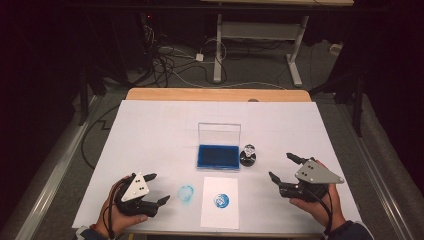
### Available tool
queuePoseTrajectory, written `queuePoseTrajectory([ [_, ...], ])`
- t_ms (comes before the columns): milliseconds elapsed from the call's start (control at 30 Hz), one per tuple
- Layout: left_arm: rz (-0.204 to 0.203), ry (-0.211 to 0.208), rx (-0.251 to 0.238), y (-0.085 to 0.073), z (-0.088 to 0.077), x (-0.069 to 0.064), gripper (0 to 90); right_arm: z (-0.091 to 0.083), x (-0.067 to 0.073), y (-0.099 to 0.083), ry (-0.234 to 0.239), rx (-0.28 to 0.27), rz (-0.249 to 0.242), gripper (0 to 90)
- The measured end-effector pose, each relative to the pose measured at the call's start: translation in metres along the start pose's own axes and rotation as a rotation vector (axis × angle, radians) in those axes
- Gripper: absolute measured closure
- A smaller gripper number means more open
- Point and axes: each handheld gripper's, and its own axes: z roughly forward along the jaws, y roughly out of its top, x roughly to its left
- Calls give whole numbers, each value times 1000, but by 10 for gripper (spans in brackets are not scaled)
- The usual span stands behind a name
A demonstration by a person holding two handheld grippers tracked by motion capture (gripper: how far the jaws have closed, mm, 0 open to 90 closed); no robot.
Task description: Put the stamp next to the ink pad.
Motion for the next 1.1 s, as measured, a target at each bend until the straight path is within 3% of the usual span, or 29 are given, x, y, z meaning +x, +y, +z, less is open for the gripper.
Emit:
queuePoseTrajectory([
  [367,-1,18,-19,2,-4,0,181,-7,3,-24,-11,25,24,232],
  [733,-19,42,-70,4,-12,3,181,-15,9,-46,-6,57,72,225],
  [1100,-19,34,-90,4,-14,3,181,-17,16,-44,-3,54,36,202],
])
